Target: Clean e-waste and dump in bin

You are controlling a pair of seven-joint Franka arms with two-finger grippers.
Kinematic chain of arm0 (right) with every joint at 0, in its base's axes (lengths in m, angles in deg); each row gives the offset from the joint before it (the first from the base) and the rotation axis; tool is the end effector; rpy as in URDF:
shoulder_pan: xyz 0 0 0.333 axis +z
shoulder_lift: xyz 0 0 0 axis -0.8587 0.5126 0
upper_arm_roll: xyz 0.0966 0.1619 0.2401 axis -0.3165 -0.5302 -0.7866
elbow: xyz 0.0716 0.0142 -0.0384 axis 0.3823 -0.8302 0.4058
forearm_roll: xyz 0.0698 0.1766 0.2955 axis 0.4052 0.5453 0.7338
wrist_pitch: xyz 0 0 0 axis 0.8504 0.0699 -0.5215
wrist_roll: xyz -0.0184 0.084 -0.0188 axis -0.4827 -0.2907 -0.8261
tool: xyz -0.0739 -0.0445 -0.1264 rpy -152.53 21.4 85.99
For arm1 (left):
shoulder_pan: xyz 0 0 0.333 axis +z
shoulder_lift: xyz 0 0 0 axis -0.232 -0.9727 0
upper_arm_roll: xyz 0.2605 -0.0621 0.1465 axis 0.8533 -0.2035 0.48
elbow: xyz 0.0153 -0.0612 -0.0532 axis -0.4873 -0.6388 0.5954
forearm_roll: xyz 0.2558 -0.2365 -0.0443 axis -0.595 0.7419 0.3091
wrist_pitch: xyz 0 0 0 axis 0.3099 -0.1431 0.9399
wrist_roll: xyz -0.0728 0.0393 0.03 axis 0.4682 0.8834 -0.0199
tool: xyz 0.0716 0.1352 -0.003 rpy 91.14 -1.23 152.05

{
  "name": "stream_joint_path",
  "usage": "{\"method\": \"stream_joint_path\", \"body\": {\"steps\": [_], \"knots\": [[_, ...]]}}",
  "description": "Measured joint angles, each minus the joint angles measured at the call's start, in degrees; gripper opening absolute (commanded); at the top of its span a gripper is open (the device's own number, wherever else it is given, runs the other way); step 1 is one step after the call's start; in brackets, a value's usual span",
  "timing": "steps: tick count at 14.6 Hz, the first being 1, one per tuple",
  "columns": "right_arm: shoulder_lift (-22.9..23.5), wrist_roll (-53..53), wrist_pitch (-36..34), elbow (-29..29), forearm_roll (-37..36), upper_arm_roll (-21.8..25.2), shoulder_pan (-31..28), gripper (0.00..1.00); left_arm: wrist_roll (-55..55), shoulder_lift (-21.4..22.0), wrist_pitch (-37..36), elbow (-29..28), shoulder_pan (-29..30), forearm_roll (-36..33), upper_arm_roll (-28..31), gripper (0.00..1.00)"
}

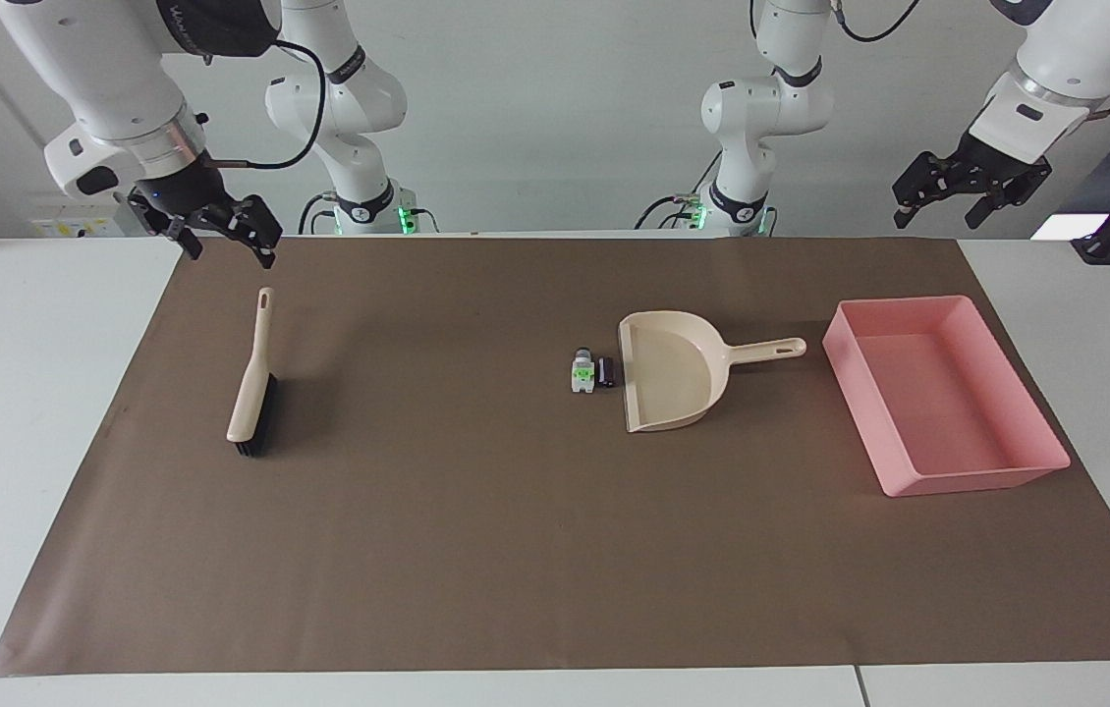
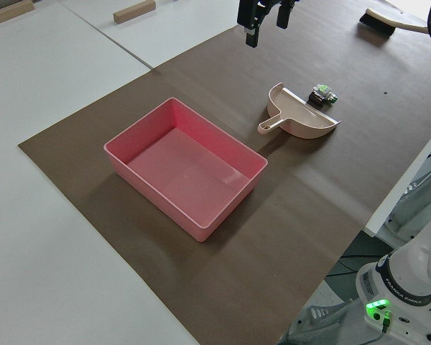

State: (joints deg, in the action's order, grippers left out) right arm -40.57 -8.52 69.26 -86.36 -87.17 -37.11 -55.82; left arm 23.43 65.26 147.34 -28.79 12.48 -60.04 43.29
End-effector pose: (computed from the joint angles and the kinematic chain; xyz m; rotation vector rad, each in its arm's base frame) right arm 0.4866 -0.0069 0.5652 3.1177 -0.2783 -0.1210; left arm 0.4667 -0.0029 0.5998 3.1321 -0.1398 -0.1385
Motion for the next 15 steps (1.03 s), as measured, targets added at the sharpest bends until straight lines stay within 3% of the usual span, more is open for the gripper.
{"method": "stream_joint_path", "body": {"steps": [15], "knots": [[-0.5,0.0,0.3,-1.5,0.0,0.0,0.0,0.99,-0.1,0.0,0.1,0.0,-0.2,0.0,-0.6,0.99]]}}
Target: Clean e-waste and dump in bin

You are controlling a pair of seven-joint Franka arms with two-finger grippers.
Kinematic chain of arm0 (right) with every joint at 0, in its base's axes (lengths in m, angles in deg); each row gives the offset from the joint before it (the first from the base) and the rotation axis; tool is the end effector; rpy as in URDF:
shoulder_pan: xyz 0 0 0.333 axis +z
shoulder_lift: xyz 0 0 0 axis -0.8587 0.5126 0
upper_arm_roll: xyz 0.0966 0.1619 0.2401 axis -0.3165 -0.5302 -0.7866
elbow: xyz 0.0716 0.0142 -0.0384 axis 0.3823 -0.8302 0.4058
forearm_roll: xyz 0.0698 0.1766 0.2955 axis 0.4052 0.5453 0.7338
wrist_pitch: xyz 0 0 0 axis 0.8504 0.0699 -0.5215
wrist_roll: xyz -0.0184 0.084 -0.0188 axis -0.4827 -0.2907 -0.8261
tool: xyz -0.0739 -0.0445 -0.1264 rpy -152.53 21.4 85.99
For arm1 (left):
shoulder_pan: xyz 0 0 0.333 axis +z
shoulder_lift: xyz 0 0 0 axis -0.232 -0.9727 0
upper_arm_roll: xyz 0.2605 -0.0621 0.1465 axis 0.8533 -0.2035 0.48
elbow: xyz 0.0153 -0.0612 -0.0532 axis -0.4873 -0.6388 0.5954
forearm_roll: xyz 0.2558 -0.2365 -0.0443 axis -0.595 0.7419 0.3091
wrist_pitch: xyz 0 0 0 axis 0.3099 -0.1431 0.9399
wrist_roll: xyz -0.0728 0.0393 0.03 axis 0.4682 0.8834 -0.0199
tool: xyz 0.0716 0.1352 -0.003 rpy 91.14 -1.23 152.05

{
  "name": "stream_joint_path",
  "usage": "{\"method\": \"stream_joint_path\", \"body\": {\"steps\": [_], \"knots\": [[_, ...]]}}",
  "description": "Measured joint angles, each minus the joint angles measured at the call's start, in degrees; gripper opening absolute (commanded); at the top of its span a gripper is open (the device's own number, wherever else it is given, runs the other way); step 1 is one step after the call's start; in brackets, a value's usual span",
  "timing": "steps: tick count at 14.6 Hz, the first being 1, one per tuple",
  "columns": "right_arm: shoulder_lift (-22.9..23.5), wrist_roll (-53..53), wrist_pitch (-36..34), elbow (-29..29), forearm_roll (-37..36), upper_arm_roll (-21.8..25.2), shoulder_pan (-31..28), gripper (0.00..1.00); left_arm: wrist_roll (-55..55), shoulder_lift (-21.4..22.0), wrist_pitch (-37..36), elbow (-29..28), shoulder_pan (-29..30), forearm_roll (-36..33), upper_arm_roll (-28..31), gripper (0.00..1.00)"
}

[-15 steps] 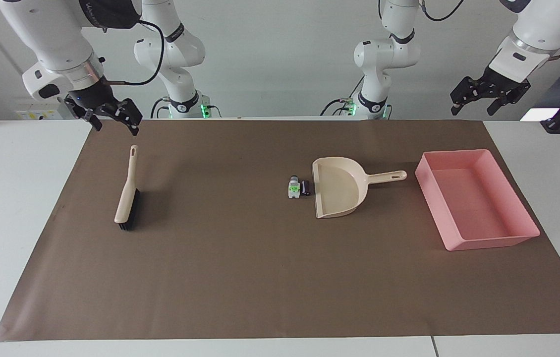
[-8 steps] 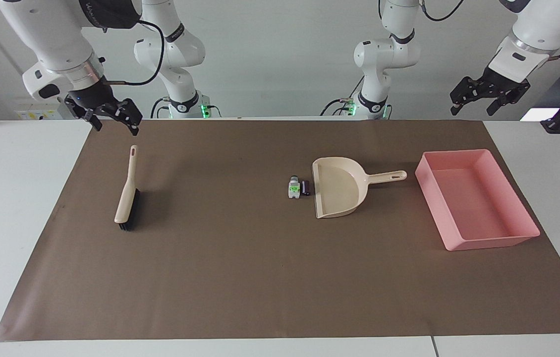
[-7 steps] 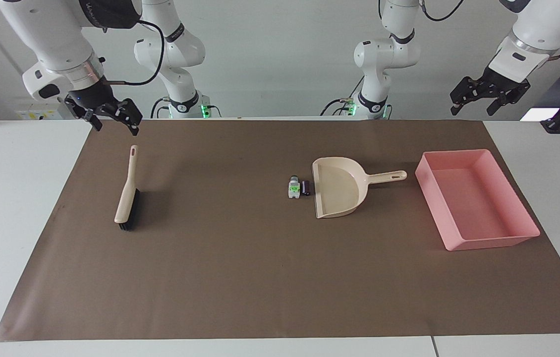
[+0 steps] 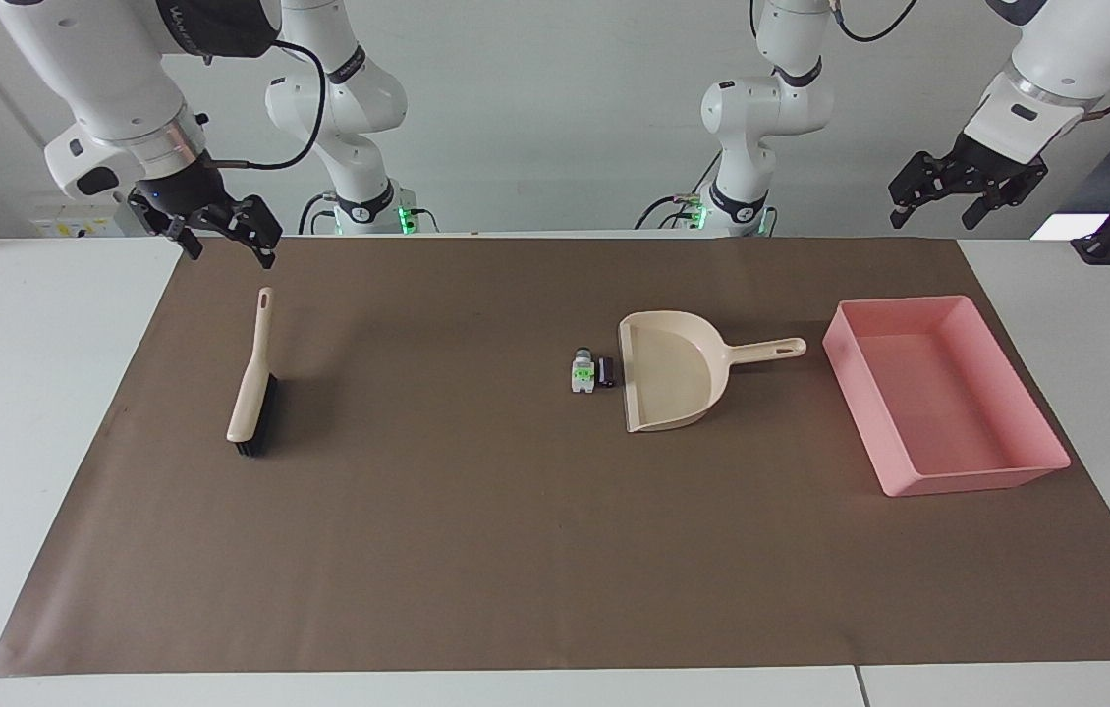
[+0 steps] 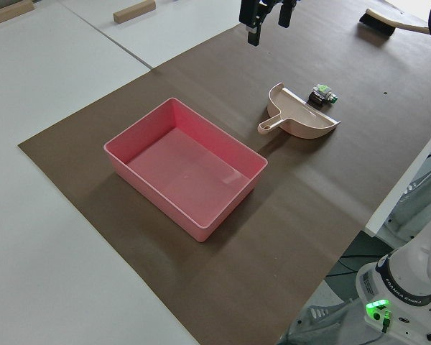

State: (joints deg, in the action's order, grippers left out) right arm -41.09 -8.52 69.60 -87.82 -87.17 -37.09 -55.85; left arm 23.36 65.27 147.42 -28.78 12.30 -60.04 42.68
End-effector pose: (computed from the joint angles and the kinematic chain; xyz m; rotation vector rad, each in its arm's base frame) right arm 0.4834 -0.0074 0.5594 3.1168 -0.2794 -0.1374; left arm 0.4668 -0.0095 0.6000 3.1328 -0.1595 -0.1359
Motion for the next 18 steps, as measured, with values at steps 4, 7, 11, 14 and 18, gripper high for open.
{"method": "stream_joint_path", "body": {"steps": [4,7,11,14,18], "knots": [[-2.5,0.0,8.5,-7.7,0.0,0.0,0.1,0.99,1.5,0.0,2.8,-0.2,0.0,0.1,-0.2,0.99],[-5.6,-1.4,16.5,-18.9,0.0,0.1,-0.1,0.99,10.2,0.0,4.6,-0.5,-0.3,1.4,-0.5,0.99],[-6.8,-4.4,23.2,-29.9,0.0,0.3,-3.8,0.99,26.3,0.0,6.7,-1.6,-3.0,1.6,-0.9,0.99],[-6.6,-9.4,33.0,-37.4,0.0,0.5,-7.8,0.99,38.8,0.0,8.6,-3.4,-4.0,2.7,-1.0,0.99],[-5.3,-13.6,42.9,-44.3,0.0,0.5,-10.3,0.99,51.7,0.0,11.2,-6.4,-4.8,3.8,-1.1,0.99]]}}
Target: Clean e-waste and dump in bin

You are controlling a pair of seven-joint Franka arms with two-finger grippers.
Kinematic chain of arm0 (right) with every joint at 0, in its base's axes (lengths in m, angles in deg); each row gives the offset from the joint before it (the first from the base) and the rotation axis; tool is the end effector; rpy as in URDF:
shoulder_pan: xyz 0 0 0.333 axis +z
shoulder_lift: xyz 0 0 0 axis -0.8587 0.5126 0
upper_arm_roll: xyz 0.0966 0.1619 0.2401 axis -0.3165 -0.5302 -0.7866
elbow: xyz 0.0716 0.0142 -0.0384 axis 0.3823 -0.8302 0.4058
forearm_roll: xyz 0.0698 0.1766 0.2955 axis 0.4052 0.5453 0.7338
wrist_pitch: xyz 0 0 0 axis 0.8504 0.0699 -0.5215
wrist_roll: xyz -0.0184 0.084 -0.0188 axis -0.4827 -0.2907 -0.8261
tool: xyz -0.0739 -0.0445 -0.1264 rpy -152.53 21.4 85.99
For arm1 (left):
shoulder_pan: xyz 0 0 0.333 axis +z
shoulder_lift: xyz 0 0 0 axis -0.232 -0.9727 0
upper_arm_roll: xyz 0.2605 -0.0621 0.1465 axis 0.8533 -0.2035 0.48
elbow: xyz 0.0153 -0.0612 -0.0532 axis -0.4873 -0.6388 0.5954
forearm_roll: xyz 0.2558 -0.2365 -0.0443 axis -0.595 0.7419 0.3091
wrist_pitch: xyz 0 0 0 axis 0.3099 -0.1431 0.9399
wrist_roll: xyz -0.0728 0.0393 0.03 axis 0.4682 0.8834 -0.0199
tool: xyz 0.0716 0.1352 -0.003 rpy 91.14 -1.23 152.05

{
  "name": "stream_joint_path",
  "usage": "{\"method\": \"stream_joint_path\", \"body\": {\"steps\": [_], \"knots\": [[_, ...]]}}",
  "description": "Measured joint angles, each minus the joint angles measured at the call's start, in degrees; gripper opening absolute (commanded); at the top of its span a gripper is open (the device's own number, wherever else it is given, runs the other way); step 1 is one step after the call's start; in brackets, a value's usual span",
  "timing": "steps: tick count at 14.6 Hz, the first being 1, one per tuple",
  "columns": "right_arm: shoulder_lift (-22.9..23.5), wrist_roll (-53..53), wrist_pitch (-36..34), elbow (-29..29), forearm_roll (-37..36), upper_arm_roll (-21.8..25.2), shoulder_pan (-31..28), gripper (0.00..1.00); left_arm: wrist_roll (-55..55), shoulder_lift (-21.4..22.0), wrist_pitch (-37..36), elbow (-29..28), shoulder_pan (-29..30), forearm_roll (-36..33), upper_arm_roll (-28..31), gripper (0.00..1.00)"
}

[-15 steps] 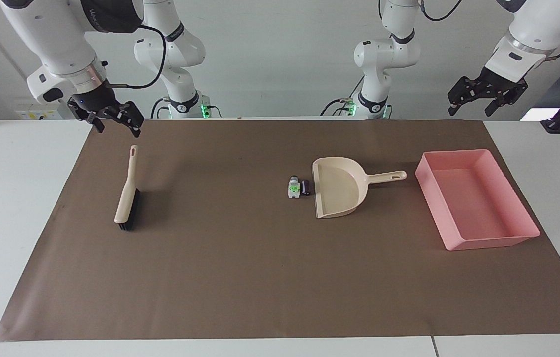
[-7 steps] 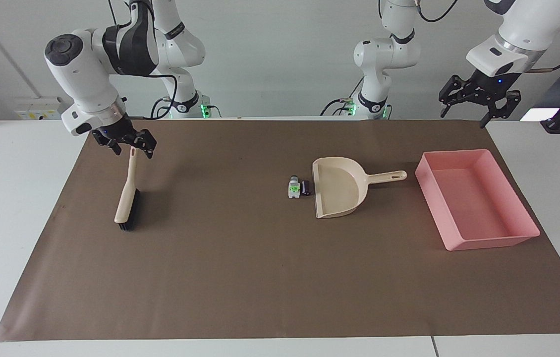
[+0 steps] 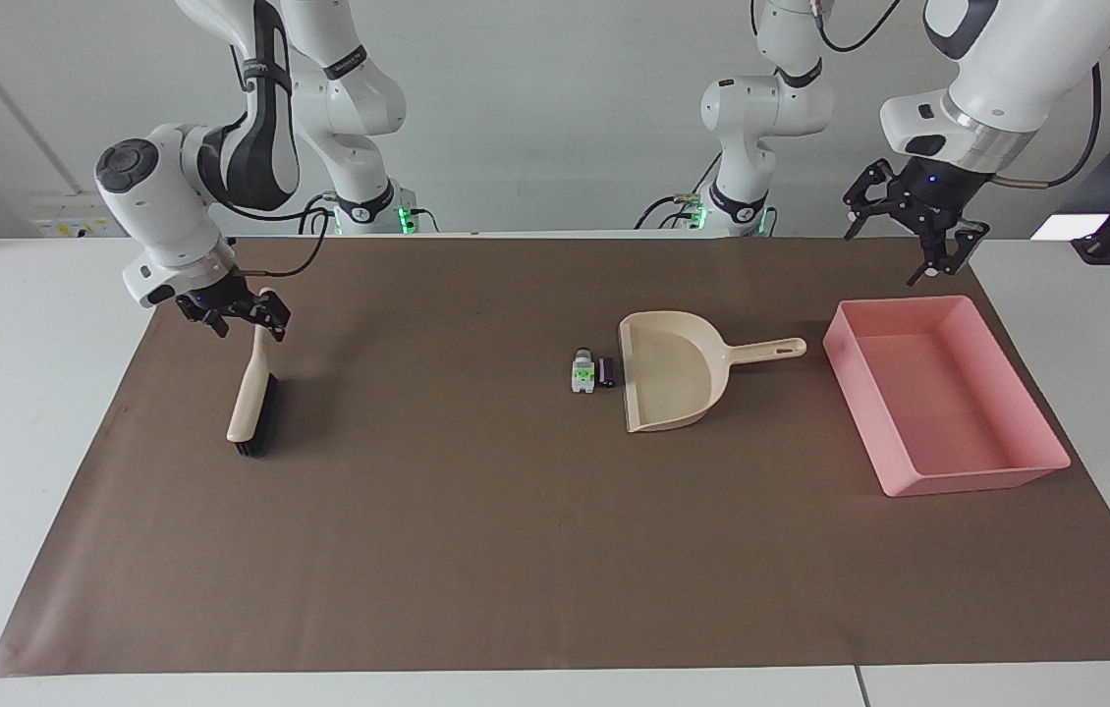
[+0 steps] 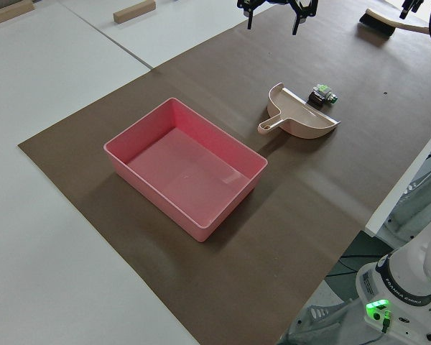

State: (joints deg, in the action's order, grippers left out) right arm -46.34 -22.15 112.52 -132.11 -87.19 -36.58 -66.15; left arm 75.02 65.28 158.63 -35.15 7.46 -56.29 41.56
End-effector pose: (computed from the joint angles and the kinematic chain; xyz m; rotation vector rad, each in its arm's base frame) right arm 0.4291 -0.0872 0.3363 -3.1263 0.1951 0.0310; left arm 0.4859 -0.0711 0.5698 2.6228 -1.6206 0.0378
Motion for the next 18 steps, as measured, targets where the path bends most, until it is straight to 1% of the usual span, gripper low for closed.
{"method": "stream_joint_path", "body": {"steps": [2,5,8,10,12,14,15,16,18], "knots": [[0.8,-0.7,2.3,-1.8,0.0,0.0,0.0,0.99,3.6,0.1,0.2,-1.3,-1.6,0.0,-0.1,0.99],[1.2,-1.5,2.3,-2.2,0.0,0.0,-0.5,0.99,8.9,1.0,0.8,-5.7,-3.6,0.0,-0.7,0.99],[1.2,-2.1,2.0,-2.3,0.0,0.0,-0.9,0.9,15.0,1.8,4.1,-10.5,-4.5,0.0,-1.0,0.99],[1.2,-2.4,1.2,-2.4,0.0,0.0,-0.9,0.8,17.9,1.9,6.2,-12.6,-4.8,0.0,-1.0,0.99],[1.2,-3.7,0.5,-2.4,0.0,0.0,-0.9,0.75,19.0,2.1,6.7,-13.4,-5.7,-0.2,-1.3,0.99],[1.2,-4.2,0.1,-2.4,0.0,0.0,-0.9,0.68,19.0,3.1,7.5,-15.6,-6.4,-0.4,-2.0,0.99],[1.2,-4.2,-0.1,-2.4,0.0,0.0,-0.9,0.62,19.0,3.6,9.2,-17.1,-6.6,-0.4,-2.2,0.99],[1.2,-4.3,-0.1,-2.4,0.0,0.0,-0.9,0.48,19.0,3.9,11.1,-18.6,-6.6,-0.4,-2.4,0.99],[1.2,-4.4,-0.5,-2.4,0.0,-0.1,-0.9,0.0,19.0,3.9,14.1,-21.2,-6.5,-0.5,-2.3,0.99]]}}
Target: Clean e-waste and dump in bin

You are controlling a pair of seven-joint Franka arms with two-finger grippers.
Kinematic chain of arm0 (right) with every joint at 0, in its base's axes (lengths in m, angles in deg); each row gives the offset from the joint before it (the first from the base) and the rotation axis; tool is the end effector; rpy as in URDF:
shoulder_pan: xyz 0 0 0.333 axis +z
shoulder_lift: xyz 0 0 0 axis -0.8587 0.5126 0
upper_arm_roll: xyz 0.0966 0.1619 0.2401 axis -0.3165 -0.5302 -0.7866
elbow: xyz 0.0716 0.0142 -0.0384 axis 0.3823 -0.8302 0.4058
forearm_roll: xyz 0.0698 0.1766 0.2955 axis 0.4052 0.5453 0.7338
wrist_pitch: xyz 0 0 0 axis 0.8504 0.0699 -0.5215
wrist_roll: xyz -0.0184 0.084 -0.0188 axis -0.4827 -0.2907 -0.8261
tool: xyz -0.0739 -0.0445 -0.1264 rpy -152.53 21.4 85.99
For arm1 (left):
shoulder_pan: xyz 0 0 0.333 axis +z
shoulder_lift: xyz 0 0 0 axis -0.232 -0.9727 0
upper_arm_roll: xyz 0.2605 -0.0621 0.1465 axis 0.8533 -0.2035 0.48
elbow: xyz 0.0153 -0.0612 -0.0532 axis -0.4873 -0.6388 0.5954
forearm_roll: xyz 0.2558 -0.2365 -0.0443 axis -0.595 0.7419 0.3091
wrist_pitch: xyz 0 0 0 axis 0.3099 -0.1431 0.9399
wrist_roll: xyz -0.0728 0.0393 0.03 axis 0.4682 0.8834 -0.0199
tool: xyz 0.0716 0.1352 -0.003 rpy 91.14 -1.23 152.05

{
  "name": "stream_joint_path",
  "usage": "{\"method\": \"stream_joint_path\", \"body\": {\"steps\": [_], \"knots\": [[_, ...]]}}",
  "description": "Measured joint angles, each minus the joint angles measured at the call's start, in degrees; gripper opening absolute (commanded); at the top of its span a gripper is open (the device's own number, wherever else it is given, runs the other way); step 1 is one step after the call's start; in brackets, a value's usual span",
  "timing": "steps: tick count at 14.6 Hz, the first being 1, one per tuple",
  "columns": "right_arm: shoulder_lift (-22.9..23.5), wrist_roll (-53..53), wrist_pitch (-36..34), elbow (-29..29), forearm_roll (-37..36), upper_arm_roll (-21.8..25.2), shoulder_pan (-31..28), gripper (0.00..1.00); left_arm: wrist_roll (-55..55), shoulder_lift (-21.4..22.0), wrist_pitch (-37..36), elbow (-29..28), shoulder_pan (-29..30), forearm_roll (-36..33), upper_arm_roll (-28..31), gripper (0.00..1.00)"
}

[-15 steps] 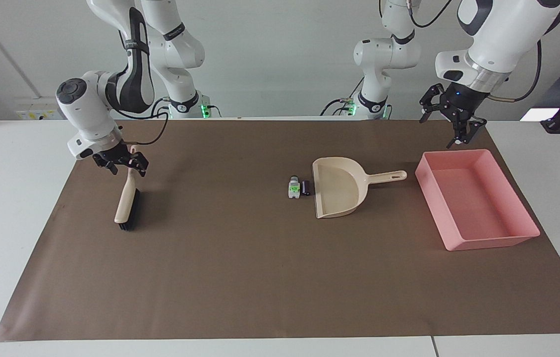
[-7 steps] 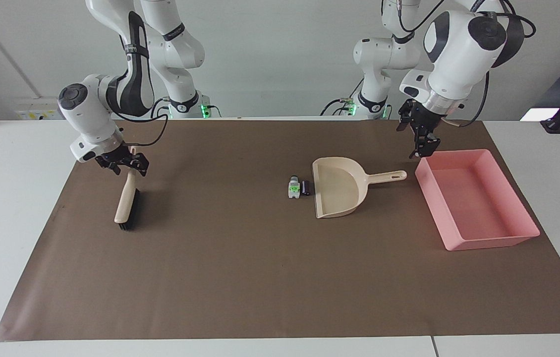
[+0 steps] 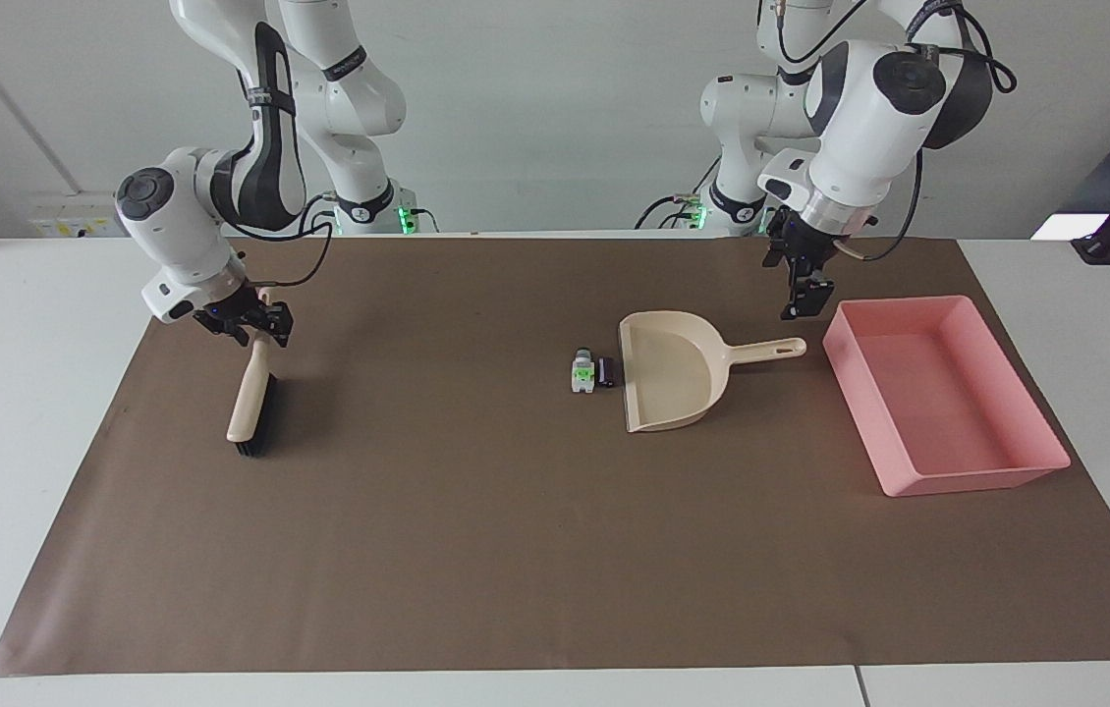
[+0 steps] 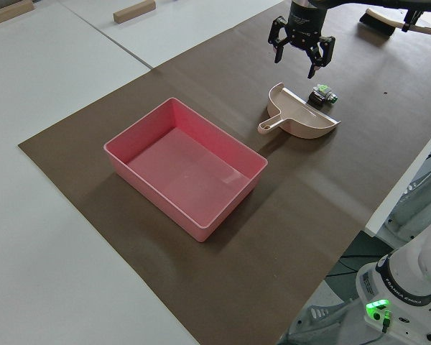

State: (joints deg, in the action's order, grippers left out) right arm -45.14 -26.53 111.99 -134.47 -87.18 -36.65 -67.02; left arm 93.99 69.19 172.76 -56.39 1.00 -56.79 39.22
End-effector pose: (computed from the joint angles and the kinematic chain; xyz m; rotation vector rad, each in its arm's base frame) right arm 0.4132 -0.0899 0.3106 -3.1157 0.0967 0.1400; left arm 0.4490 -0.1365 0.4628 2.1677 -2.1785 -0.0429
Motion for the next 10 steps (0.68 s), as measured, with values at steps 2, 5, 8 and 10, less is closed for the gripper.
{"method": "stream_joint_path", "body": {"steps": [2,5,8,10], "knots": [[0.0,0.0,-0.8,0.0,0.0,0.0,0.0,0.0,0.0,0.0,1.2,-1.4,0.4,0.0,0.2,0.99],[-0.1,0.0,-1.3,0.0,0.0,-0.1,0.1,0.0,-0.1,0.1,1.9,-1.6,0.8,-1.6,0.3,0.98],[-0.2,-0.1,-5.2,1.6,0.0,-0.2,1.1,0.0,-0.4,0.3,2.6,-1.8,0.8,-2.8,0.3,0.97],[-0.2,-0.1,-10.3,5.0,0.0,-0.3,4.4,0.0,-0.5,0.3,4.0,-2.4,0.8,-2.9,0.3,0.98]]}}
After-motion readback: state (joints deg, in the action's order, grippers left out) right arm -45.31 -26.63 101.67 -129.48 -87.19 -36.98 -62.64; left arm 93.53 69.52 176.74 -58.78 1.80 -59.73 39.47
